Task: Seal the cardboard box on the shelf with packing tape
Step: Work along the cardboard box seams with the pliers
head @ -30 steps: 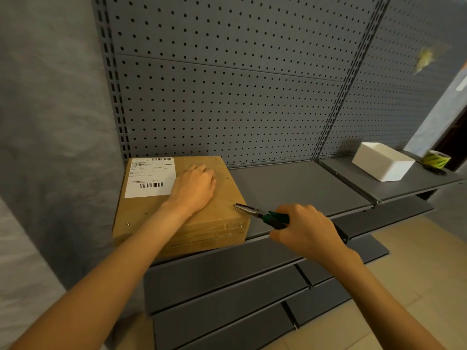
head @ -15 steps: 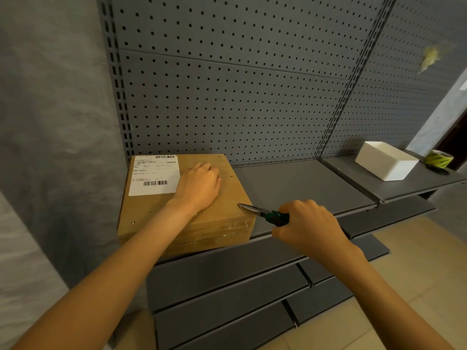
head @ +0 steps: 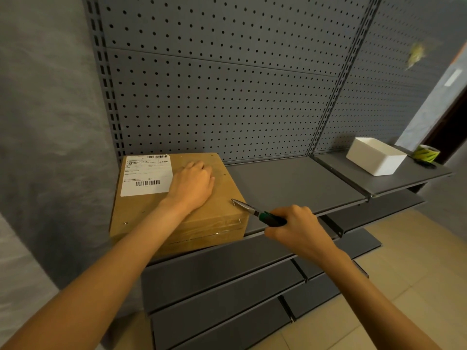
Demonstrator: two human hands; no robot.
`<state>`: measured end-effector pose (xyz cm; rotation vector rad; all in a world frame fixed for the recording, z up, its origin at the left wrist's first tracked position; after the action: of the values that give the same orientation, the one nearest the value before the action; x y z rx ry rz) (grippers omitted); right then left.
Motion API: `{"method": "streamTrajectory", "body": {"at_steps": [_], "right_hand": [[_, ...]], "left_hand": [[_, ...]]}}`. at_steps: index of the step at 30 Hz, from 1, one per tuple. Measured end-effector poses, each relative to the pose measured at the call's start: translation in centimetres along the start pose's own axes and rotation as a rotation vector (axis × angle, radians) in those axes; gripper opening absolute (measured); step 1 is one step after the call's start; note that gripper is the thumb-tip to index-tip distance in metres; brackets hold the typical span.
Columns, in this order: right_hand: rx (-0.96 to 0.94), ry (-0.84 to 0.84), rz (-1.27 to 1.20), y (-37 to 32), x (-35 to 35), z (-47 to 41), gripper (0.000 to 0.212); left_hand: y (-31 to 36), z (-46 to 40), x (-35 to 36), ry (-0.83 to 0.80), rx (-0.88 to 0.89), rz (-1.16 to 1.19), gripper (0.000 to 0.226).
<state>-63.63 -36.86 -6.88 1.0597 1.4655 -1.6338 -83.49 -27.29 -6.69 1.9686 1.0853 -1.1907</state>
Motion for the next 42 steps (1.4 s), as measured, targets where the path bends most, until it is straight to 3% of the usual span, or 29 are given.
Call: {"method": "streamTrajectory", "body": {"at_steps": [13,20,25,35,42], "right_hand": [[-0.016,-0.092,0.172,-0.3,-0.8,-1.6,0.008],[-0.01,-0.172,-0.031,0.4,-0.1,-1.8,0.006],[0.013,-0.012,-0.242,-1.3,-1.1,-3.5,0.014],[0.03,0.091,-0.248,-0.1,-1.8,-4.5,0.011],[0.174,0.243,-0.236,5.7,-1.5,-4.1,0.027]], "left_hand": [[0.1,0.1,-0.1,-0.003,-0.002,0.02,0.03],[0.0,0.0,0.2,-0.024,-0.002,-0.015,0.031],[0.2,0.1,0.1,-0.035,-0.008,-0.016,0.031],[-0.2,-0.1,0.1,-0.049,0.006,0.0,0.029],[5.3,-3.7,0.2,-0.039,0.22,-0.103,0.03]]}}
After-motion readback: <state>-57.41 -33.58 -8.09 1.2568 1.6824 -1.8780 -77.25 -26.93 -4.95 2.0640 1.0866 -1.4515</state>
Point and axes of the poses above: each hand's wrist, its own z-axis away from the middle knuckle, its own x-axis out of the palm, y = z × x, the point moved 7 cm from there along -z, towards the middle knuckle, and after that the axes turned 15 degrees about x, right-handed, at the moved point
